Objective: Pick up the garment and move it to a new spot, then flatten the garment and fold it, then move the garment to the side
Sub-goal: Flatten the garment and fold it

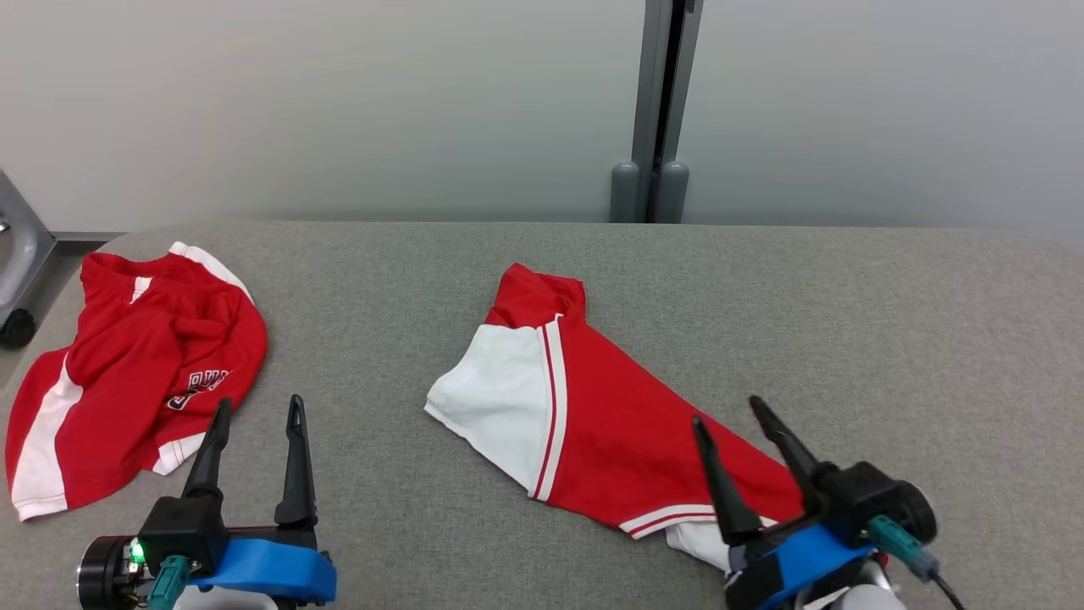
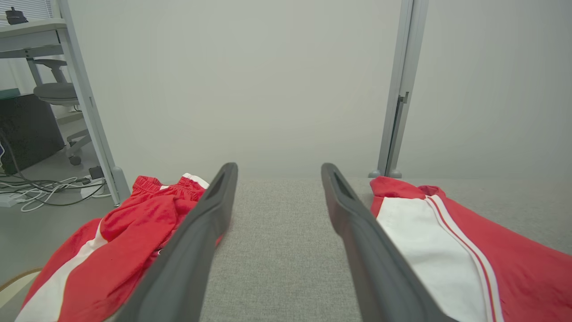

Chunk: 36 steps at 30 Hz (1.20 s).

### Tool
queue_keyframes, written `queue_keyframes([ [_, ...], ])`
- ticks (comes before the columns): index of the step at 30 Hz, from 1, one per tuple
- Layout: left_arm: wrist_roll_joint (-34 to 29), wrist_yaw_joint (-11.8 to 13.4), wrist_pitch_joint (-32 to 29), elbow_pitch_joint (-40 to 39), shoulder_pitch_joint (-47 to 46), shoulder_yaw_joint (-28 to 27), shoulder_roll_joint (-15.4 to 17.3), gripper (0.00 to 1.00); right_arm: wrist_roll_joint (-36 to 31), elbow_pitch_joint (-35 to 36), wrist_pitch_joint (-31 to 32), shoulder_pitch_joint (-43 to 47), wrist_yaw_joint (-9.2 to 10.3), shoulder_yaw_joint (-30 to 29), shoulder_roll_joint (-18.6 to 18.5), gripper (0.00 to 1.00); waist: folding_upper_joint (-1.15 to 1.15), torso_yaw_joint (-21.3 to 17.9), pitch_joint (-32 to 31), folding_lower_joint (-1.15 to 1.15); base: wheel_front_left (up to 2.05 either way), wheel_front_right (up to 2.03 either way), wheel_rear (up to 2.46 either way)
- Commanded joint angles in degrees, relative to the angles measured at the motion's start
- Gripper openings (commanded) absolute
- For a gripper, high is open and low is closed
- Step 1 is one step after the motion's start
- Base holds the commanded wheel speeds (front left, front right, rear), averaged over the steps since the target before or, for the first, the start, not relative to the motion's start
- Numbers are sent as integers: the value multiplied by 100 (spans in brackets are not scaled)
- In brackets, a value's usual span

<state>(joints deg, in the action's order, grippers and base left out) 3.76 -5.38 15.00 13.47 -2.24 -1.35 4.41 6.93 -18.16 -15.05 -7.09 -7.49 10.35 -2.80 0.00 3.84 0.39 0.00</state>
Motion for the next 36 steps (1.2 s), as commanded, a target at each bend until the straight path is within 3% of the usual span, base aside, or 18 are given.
queue_keyframes([
  [1,-32,-15,27,21,-65,-4,-8,100,-36,-37,-19,-103,-2,135,-18,100,0,35,19,0,0,0,0],
  [6,-48,-59,27,24,-158,54,-43,100,-222,-466,-19,-653,-1,1018,-22,100,0,164,116,0,0,0,0],
  [13,-12,-112,27,-7,-371,94,-88,100,-359,-1864,-19,-1719,-1,2005,-22,100,0,465,378,0,0,0,0],
  [23,76,-153,27,-30,-671,300,-142,100,-383,-3638,21,-2715,-1,2767,-22,100,0,932,767,0,0,0,0],
  [36,171,-106,27,-18,-854,359,-156,100,-438,-4585,613,-3014,-1,3326,-39,100,0,1067,942,0,0,0,0],
])
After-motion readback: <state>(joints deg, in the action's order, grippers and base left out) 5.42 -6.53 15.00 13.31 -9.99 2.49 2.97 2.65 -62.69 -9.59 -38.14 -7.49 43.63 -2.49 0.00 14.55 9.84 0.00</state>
